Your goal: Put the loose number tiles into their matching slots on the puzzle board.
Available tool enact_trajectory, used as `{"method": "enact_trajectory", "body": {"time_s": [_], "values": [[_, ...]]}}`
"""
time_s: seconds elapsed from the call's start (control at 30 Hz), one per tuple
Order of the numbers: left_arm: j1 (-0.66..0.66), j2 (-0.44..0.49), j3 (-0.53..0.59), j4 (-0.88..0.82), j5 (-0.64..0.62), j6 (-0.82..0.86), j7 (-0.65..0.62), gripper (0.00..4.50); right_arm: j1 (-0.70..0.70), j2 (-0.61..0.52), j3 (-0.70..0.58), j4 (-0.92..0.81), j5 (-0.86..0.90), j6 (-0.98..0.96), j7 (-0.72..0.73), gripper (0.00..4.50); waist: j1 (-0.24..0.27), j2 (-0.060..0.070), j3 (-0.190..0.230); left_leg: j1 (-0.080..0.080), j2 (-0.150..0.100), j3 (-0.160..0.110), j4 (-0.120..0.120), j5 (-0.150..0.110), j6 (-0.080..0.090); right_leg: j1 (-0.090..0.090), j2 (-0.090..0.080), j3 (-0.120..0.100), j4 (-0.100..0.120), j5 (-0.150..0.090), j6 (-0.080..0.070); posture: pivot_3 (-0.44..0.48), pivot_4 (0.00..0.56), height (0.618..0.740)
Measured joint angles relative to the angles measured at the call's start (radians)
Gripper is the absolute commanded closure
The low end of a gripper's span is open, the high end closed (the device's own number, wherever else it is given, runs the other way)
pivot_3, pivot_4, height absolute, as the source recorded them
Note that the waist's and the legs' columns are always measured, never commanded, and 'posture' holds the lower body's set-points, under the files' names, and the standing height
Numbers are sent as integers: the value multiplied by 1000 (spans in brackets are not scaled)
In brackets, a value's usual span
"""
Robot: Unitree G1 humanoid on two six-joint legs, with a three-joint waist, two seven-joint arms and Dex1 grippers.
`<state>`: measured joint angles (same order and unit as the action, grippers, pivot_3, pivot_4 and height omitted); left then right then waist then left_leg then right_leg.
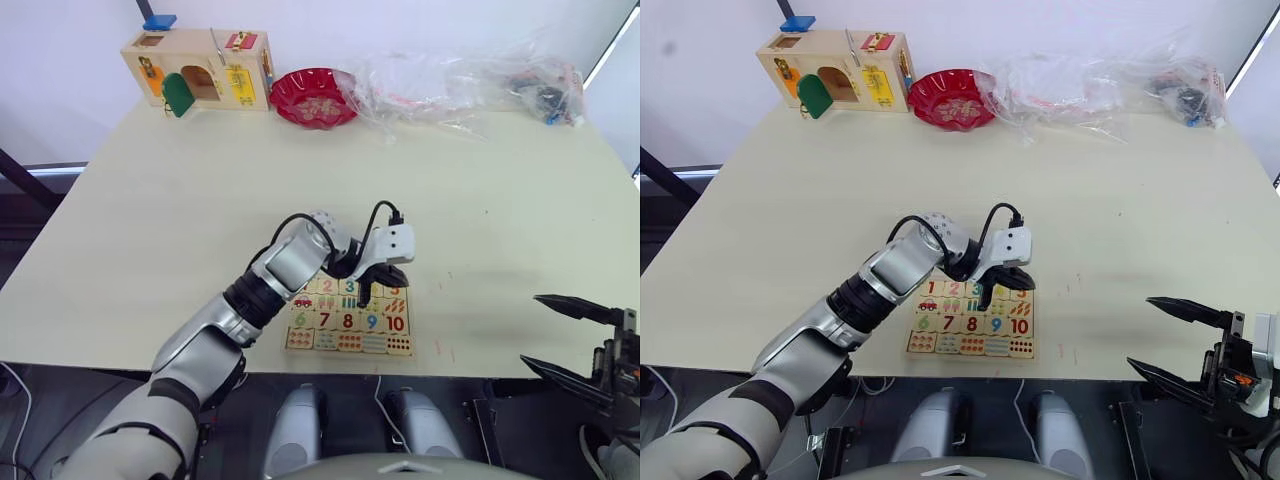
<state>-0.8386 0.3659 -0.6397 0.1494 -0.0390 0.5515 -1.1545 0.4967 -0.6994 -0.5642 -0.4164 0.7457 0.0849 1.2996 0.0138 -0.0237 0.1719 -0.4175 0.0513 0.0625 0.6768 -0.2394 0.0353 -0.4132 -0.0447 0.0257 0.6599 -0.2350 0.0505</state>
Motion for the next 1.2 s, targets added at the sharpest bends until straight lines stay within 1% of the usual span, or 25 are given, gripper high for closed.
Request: {"method": "enact_trajectory", "body": {"time_s": [0.4,0.57,0.63,0.7,0.8,0.87,0.93,1.0,1.1,1.2], "values": [[58,46,15,-65,17,-33,-13,4437,-2,0,6,0,0,3,1,0,-1,0,-1,2,0,0,0,0,0,1,0,0,0,0,0,0,150,740],[89,54,51,-85,4,-11,-3,4437,-16,-1,18,2,0,3,3,0,-2,1,-1,2,1,0,0,0,0,1,0,0,0,0,0,0,150,740],[126,61,105,-108,-32,38,10,4437,-28,-2,31,2,-1,5,1,0,-5,1,-1,2,1,0,0,0,0,1,0,0,1,0,0,0,150,740],[170,81,190,-145,-87,83,24,4437,-37,-1,44,2,-1,13,-8,0,-6,1,-1,1,2,0,0,0,0,0,0,0,1,0,0,0,150,740],[229,117,370,-255,-203,132,39,4437,-73,19,66,1,1,26,-49,0,-4,1,-1,1,2,0,0,0,0,0,0,0,1,0,-1,0,150,740],[272,122,463,-317,-273,152,51,4437,-95,42,92,-5,2,33,-83,0,-2,1,-1,2,2,0,0,0,0,1,0,0,1,0,0,0,150,740],[348,117,549,-363,-338,163,78,4437,-116,62,125,-13,-8,37,-120,0,-2,1,-1,2,2,0,0,0,0,1,-1,0,1,0,0,0,150,740],[442,108,627,-392,-359,142,135,4437,-135,75,163,-24,-38,40,-157,0,-3,1,-1,2,2,0,0,0,0,1,0,0,1,0,-1,0,150,740],[536,109,719,-423,-379,113,203,4437,-178,100,209,-25,-98,23,-211,0,-2,1,-1,2,2,1,0,0,0,1,0,-1,1,0,0,0,150,740],[626,113,791,-465,-410,99,241,4437,-216,114,252,-10,-132,22,-249,0,1,1,-1,2,2,1,0,0,0,1,-1,-1,1,0,-1,0,150,740]]}}
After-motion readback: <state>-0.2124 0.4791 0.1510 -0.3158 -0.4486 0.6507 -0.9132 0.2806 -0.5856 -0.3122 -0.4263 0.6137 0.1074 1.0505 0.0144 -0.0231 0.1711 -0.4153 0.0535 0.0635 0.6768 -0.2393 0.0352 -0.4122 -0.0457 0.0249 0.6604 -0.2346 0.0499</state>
